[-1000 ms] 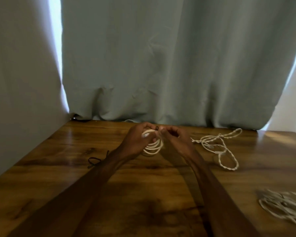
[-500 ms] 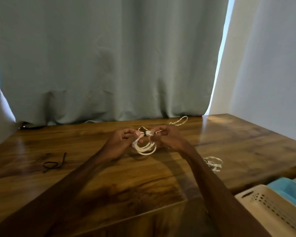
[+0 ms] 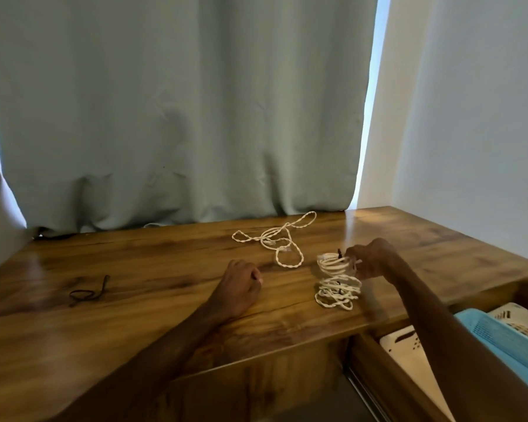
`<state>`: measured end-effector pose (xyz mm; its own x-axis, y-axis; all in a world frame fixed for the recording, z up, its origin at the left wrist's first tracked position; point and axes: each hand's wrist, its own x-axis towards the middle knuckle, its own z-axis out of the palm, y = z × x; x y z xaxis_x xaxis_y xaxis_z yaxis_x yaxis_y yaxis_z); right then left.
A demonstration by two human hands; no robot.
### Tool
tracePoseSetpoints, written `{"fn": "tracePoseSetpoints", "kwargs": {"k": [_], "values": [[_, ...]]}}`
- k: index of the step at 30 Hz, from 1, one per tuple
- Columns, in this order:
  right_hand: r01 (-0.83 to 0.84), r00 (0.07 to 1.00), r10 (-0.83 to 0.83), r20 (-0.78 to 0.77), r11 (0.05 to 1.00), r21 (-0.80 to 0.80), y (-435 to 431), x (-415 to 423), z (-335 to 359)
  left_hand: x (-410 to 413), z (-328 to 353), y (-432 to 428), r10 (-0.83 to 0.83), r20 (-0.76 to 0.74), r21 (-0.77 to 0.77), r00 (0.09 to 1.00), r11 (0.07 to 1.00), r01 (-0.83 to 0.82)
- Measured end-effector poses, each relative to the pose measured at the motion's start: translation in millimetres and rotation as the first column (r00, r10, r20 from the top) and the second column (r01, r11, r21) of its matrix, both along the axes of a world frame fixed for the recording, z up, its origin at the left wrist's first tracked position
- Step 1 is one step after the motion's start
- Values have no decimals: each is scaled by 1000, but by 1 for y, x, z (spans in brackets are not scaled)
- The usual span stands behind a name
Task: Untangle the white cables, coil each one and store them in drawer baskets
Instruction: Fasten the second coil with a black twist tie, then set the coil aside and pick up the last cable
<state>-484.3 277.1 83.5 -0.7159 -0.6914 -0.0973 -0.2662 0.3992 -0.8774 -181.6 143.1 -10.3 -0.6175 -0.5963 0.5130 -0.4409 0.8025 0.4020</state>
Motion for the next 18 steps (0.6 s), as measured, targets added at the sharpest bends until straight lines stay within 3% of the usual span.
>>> {"fn": "tracePoseSetpoints", "kwargs": {"k": [5, 11, 18], "values": [[47, 998, -46, -37, 999, 23, 3, -15, -25, 1, -1, -1, 12, -6, -16, 1000, 1000, -12], [50, 959, -24, -282, 995, 84, 4, -16, -34, -2, -1, -8, 27, -18, 7, 999, 1000, -27], [-20, 911, 19, -411, 1000, 3, -5, -3, -26, 2, 3, -26, 70, -11, 33, 998, 997, -69]]}}
